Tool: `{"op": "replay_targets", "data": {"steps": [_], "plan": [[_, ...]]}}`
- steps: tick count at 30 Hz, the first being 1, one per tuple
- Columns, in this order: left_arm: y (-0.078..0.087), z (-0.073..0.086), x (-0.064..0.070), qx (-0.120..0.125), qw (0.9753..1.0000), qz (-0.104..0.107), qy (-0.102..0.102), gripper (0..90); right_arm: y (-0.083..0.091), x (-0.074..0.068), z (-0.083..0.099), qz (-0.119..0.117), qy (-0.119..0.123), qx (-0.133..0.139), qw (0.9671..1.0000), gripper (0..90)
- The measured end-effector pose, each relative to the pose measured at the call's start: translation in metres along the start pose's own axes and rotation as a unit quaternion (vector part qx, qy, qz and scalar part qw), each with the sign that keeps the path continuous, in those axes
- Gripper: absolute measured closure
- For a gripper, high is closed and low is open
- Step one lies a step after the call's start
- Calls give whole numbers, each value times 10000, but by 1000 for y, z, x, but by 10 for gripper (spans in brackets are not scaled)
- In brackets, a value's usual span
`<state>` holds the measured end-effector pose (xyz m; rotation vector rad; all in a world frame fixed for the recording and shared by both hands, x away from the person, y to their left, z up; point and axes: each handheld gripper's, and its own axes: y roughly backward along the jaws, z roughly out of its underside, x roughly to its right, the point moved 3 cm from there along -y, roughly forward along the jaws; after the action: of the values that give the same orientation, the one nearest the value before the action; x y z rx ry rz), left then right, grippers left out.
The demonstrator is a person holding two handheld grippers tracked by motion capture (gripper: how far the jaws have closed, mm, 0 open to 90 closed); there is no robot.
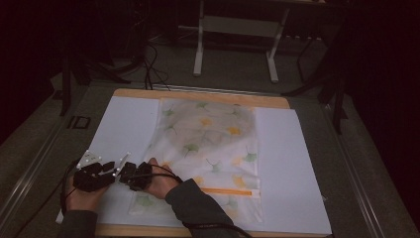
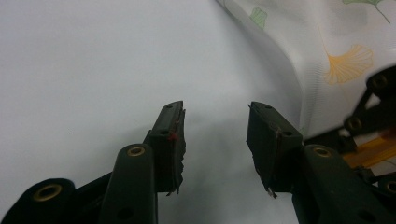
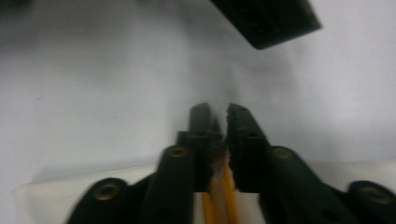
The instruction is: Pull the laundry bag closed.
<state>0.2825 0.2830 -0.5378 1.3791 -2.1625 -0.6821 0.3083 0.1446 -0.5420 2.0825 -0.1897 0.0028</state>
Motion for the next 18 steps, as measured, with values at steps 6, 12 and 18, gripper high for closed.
{"op": "replay_targets", "data": {"steps": [6,12,18], "plan": [[0,0,0,5,10000,-2,9,568,2,1,-1,9,-178,60,9998,834],[-1,0,0,-6,10000,-3,4,568,10,2,0,-22,-265,266,9993,832],[-1,0,1,-9,10000,-2,1,568,14,0,-1,-3,-208,459,9987,832]]}}
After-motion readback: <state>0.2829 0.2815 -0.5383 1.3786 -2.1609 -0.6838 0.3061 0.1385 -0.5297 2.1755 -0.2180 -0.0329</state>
